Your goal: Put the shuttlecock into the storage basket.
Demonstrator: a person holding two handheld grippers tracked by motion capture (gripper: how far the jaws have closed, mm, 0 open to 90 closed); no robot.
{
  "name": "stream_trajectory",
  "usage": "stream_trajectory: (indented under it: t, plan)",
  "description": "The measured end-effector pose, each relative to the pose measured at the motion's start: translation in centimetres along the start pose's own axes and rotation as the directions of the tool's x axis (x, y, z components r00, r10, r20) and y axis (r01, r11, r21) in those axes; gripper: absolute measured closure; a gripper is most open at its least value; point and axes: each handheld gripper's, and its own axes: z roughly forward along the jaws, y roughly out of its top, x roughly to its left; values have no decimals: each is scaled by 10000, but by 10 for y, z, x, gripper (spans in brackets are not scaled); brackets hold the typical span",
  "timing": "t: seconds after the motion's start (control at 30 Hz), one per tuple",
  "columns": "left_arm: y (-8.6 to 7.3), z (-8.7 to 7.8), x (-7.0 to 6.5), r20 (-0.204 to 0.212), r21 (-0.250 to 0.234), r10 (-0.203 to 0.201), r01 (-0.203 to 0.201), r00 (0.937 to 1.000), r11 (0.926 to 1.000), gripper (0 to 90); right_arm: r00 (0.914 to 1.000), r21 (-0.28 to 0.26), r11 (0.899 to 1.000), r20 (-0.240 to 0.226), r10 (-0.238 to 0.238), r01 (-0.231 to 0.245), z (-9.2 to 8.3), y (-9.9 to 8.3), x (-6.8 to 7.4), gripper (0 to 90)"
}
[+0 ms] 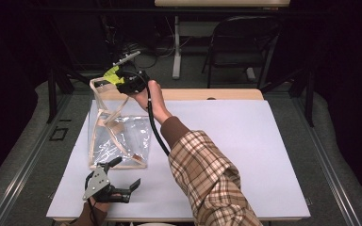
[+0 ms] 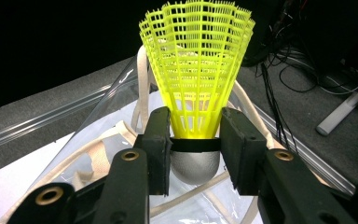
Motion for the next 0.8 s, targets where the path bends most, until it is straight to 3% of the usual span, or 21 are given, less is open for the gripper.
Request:
stream_trajectory:
  t: [0.8]
  plan:
    - [1, -1, 0, -7, -69, -22, 22, 10000, 10000, 0, 9997, 320, 9993, 125, 191, -195, 14, -4, 0, 642]
